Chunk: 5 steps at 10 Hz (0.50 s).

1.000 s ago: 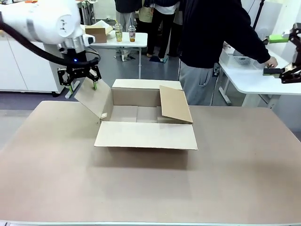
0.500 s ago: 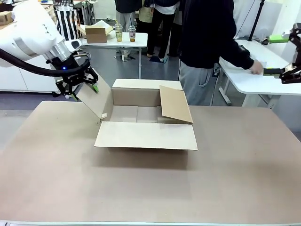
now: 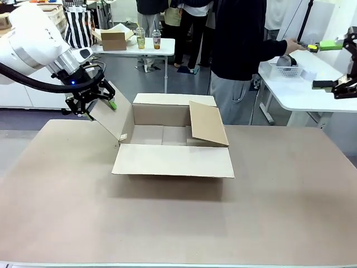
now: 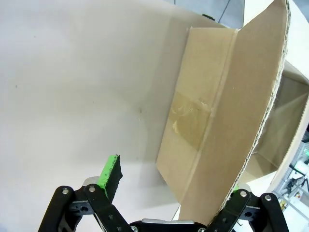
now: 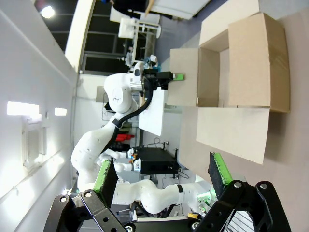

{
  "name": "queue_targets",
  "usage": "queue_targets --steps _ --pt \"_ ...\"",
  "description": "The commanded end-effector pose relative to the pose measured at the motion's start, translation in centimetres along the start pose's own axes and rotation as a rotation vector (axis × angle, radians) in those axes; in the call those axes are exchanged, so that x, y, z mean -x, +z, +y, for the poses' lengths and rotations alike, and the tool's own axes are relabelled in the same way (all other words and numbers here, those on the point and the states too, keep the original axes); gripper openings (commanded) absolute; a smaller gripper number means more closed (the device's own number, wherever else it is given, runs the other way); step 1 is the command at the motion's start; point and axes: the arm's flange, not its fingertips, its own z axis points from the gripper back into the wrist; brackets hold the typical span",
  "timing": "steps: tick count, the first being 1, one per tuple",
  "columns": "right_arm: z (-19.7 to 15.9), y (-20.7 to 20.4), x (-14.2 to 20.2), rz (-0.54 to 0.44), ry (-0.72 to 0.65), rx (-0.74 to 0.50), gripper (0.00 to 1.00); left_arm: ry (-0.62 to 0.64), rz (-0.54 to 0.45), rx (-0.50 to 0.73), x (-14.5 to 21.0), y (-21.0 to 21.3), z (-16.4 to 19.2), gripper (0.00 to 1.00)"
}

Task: Pack the gift set into the box.
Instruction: Place both hands on the side flaps of the Package Box and spread them outward.

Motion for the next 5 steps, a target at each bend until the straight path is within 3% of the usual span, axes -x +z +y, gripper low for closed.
queue_targets --steps 1,2,3,5 --pt "0.0 -0.3 -0.2 -0.009 0.023 -0.028 1.0 0.014 -0.008 -0.023 -0.1 0.2 -0.2 1.0" --pt "0.0 0.0 0.0 0.0 0.0 0.0 1.0 0.014 -0.008 -0.023 -0.1 0.2 -0.2 1.0" --pt "2.0 -2.1 -0.4 0.022 0.015 0.181 1.0 0.014 -0.008 -0.023 -0.1 0.2 -0.2 1.0" --pt "6.2 -11.1 -2.4 0.2 0.19 0.372 1.0 0.014 -0.008 -0.023 -0.1 0.2 -0.2 1.0"
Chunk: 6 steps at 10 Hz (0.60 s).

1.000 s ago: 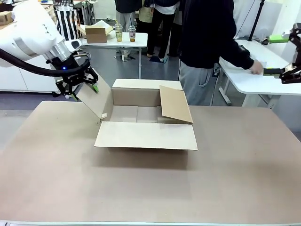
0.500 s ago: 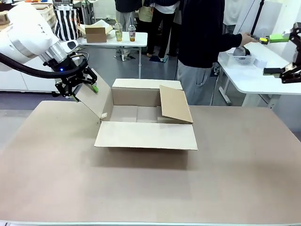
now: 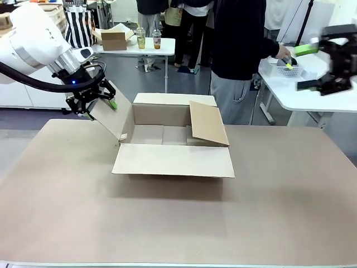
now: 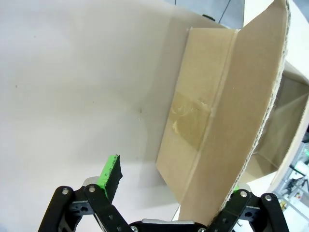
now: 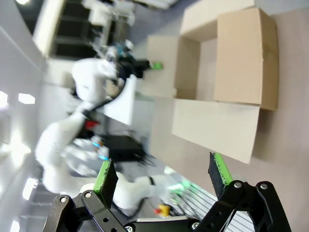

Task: Pack the gift set into the box.
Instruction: Place both hands on the side flaps of the Package Box and spread them outward.

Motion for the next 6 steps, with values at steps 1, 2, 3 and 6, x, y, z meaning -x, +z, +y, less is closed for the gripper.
queue_targets --steps 1,2,3,6 --pt "4.1 -6.9 -4.6 0.175 0.11 0.225 1.0 0.013 -0.008 -0.022 0.0 0.2 -0.2 1.0" --pt "4.8 -10.2 -5.1 0.251 0.141 0.275 1.0 0.013 -0.008 -0.022 0.0 0.2 -0.2 1.0" --pt "5.5 -13.8 -5.0 0.301 0.179 0.331 1.0 0.013 -0.008 -0.022 0.0 0.2 -0.2 1.0" --pt "6.2 -24.1 -3.1 0.264 0.347 0.693 1.0 0.013 -0.008 -0.022 0.0 0.2 -0.2 1.0"
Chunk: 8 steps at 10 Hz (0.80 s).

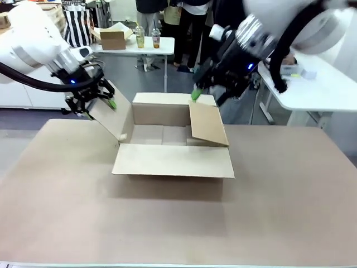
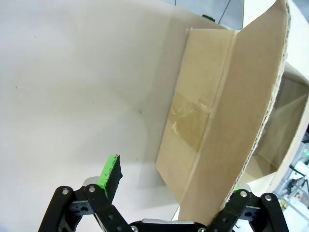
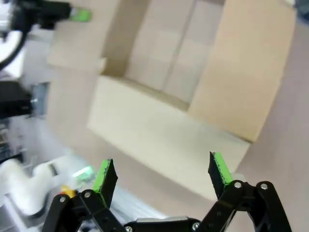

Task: Pack the gift set into the box.
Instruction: Place both hands on the side flaps of the Package Box and spread them outward.

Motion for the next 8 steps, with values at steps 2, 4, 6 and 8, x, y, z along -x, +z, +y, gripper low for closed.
queue_targets --steps 2,4,6,8 --pt "1.4 -1.6 -0.5 0.047 0.081 0.208 1.0 0.013 -0.006 -0.022 0.1 0.2 -0.1 1.0" --pt "1.2 -2.1 0.0 0.013 0.048 0.093 1.0 0.013 -0.006 -0.022 0.1 0.2 -0.1 1.0" --pt "2.5 -3.6 0.0 0.119 -0.034 0.344 1.0 0.013 -0.006 -0.022 0.1 0.2 -0.1 1.0" --pt "5.0 -8.0 -3.0 0.189 -0.09 0.495 1.0 0.013 -0.006 -0.022 0.1 0.2 -0.1 1.0"
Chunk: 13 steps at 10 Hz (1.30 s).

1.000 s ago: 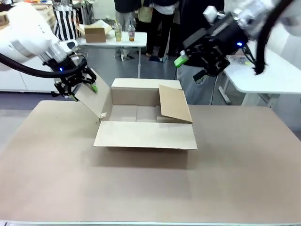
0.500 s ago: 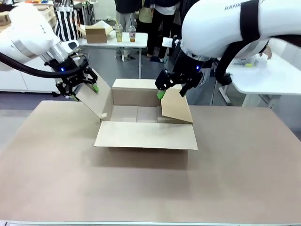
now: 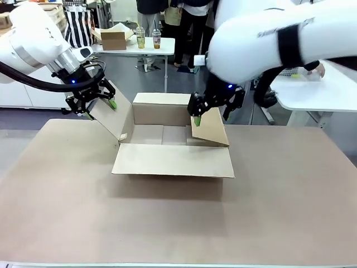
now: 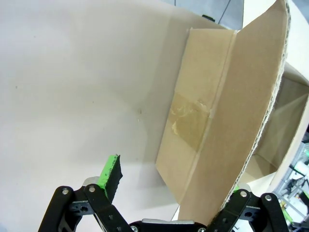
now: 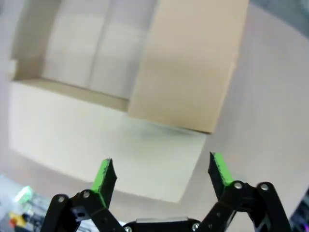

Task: Pack the gift set into the box.
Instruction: Place both hands on the side flaps of the Package Box and spread them outward.

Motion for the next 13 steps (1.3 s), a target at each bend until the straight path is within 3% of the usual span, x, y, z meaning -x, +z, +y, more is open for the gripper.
queue_targets --steps 1,4,7,10,13 --pt "4.5 -1.4 -4.5 0.111 -0.066 0.095 1.0 0.012 -0.006 -0.022 0.1 0.2 -0.1 1.0" --pt "6.5 -4.2 -6.3 0.06 -0.177 0.192 1.0 0.012 -0.006 -0.022 0.1 0.2 -0.1 1.0" --pt "8.4 -9.0 -9.5 0.091 -0.098 0.351 1.0 0.012 -0.006 -0.022 0.1 0.2 -0.1 1.0" --pt "7.4 -11.3 -11.2 0.116 -0.097 0.47 1.0 0.012 -0.006 -0.022 0.1 0.2 -0.1 1.0" --pt "5.6 -10.5 -11.0 0.113 -0.124 0.529 1.0 0.012 -0.006 -0.022 0.1 0.2 -0.1 1.0"
